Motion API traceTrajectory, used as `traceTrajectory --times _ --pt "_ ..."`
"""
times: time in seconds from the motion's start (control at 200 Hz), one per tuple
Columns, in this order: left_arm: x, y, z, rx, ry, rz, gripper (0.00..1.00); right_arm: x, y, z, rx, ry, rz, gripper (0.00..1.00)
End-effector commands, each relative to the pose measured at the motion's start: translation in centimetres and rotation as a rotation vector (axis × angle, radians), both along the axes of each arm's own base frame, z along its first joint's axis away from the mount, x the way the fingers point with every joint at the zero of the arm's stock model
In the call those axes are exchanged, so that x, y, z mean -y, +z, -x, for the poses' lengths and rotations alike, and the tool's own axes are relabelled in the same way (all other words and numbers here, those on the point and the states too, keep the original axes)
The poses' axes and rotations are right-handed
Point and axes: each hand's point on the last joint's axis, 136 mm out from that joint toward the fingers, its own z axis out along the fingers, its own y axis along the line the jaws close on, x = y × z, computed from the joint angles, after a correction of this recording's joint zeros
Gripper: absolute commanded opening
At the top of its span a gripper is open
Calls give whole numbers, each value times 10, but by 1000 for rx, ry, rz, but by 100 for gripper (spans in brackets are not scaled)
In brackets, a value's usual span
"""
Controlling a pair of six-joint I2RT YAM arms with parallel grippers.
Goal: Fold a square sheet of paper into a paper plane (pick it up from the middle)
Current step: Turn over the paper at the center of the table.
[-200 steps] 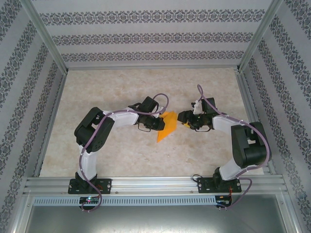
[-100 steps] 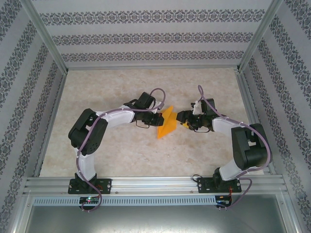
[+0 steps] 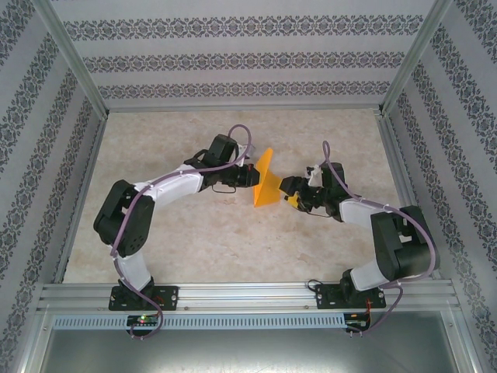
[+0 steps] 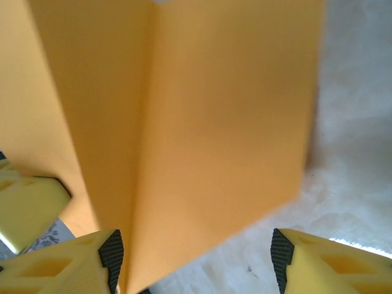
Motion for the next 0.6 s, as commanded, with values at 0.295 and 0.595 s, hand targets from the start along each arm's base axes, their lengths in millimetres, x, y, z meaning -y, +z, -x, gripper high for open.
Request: traceTrajectory --times 0.295,0.595 --pt "-8 36 -12 53 94 108 9 -29 29 -1 -25 -119 -155 77" --pt "-13 49 -17 82 166 170 9 -54 20 -9 -87 -221 -287 69"
